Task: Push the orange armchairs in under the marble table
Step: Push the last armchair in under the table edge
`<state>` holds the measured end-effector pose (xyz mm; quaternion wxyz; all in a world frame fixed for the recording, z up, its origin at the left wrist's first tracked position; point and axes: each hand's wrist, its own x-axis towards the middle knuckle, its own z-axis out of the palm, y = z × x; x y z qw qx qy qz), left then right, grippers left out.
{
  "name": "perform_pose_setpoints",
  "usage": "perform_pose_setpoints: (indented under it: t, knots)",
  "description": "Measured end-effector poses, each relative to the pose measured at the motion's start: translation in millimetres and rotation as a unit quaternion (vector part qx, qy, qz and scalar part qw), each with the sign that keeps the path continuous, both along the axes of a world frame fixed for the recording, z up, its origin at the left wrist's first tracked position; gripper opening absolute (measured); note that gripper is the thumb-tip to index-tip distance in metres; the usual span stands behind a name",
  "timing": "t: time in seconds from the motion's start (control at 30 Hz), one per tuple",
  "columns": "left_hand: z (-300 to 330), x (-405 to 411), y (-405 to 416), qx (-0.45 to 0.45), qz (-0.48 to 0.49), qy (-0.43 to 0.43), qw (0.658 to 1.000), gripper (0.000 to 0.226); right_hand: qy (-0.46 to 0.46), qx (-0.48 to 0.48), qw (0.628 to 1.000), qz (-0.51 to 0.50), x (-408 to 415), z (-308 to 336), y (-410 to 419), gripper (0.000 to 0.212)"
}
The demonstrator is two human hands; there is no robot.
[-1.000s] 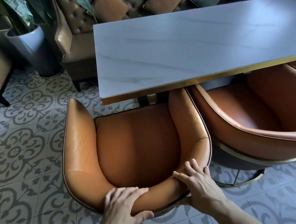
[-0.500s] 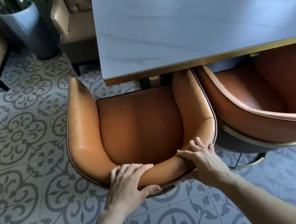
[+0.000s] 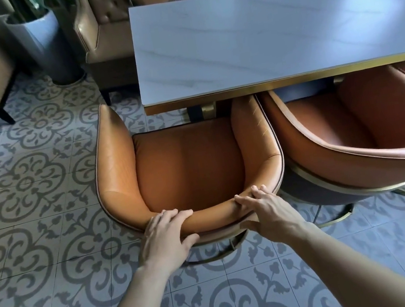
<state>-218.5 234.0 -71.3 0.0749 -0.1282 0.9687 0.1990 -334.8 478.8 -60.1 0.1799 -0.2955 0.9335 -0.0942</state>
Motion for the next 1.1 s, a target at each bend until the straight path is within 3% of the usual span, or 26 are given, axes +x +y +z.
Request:
perform_pose_setpoints:
  t: [0.23, 0.4, 0.67, 1.1]
  knots:
    - [1.0, -4.7, 1.3, -0.005, 0.000, -0.017, 1.000, 0.056, 0.003, -0.010, 1.000, -0.016, 3.9, -8.5, -5.7, 0.064]
    - [7.6, -11.4, -4.1, -0.019, -0.012, -0.010, 1.000, 0.055, 0.010, 0.037, 0.999, -0.026, -7.3, -8.5, -10.2, 0.050]
    - [19.8, -23.7, -11.4, -0.044, -0.046, -0.066, 0.996, 0.053, -0.019, 0.024, 0.999, 0.010, -16.1, -9.2, -8.4, 0.055]
    - [15.4, -14.8, -14.5, -0.045, -0.060, -0.025, 0.997, 0.061, -0.019, 0.010, 1.000, 0.020, -17.4, 1.7, -4.3, 0.059]
